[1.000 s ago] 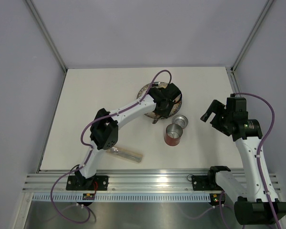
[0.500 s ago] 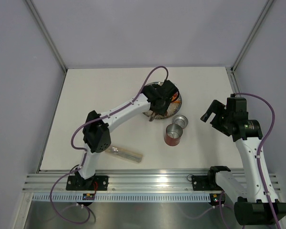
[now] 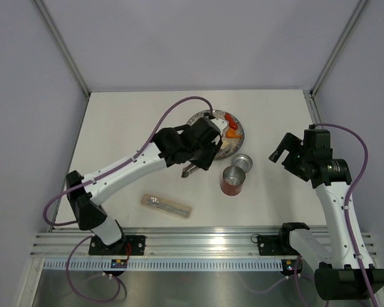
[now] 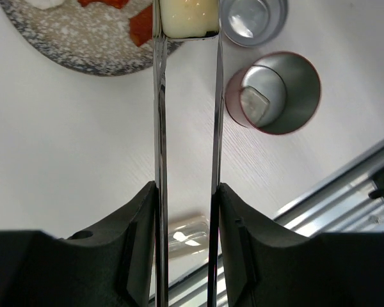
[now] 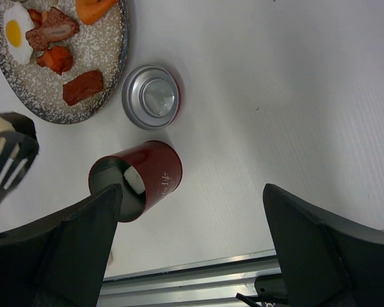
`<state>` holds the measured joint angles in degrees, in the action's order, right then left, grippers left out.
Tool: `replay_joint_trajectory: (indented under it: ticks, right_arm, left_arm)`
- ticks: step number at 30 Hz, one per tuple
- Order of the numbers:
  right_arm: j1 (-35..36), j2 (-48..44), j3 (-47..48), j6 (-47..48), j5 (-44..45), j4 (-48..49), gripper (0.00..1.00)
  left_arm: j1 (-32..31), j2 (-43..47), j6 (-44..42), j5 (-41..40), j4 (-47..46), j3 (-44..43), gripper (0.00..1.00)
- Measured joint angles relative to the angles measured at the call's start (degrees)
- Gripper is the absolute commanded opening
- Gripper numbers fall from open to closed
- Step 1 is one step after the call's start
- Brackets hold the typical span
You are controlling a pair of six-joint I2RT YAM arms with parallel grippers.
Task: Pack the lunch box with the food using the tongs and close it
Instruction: Pick up the fake food from the plate, then place the fake food in the packing box.
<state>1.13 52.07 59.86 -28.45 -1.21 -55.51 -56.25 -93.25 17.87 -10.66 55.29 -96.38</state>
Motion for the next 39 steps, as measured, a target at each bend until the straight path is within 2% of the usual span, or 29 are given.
replay_joint_trajectory:
  ticks: [6, 13, 20, 24, 28, 32, 39]
  right_arm:
    - [0.00, 1.09, -0.04, 0.00, -0.46, 0.42, 1.00]
    - [0.00, 1.22, -0.24, 0.02, -0.98, 0.81, 0.99]
    - [0.00, 1.16, -0.79, 0.02, -1.07, 0.79, 0.99]
    - [0.00, 1.05, -0.96, 0.02, -1.29, 0.79, 1.00]
    - [0.00, 0.79, -0.96, 0.02, -1.31, 0.79, 0.99]
    - [0.00, 0.66, -0.98, 0.02, -1.33, 0.81, 0.99]
    - [0.00, 0.37, -1.01, 0.02, -1.36, 0.79, 0.99]
  left_arm:
    - [-6.80, 3.21, 0.20, 2.34, 0.81, 2.89, 0.08]
    - [-9.20, 3.93, 1.49, 3.65, 0.87, 4.28, 0.10]
    - [-9.88, 2.71, 1.86, 4.09, 1.20, 5.07, 0.20]
    - [-10.23, 1.46, 1.88, 4.17, 1.20, 5.07, 0.29]
    - [-10.38, 1.22, 1.90, 4.20, 1.27, 5.11, 0.44]
    - [-10.38, 1.22, 2.05, 4.22, 1.25, 5.11, 0.48]
    - [-10.38, 1.22, 2.08, 4.22, 1.27, 5.11, 0.49]
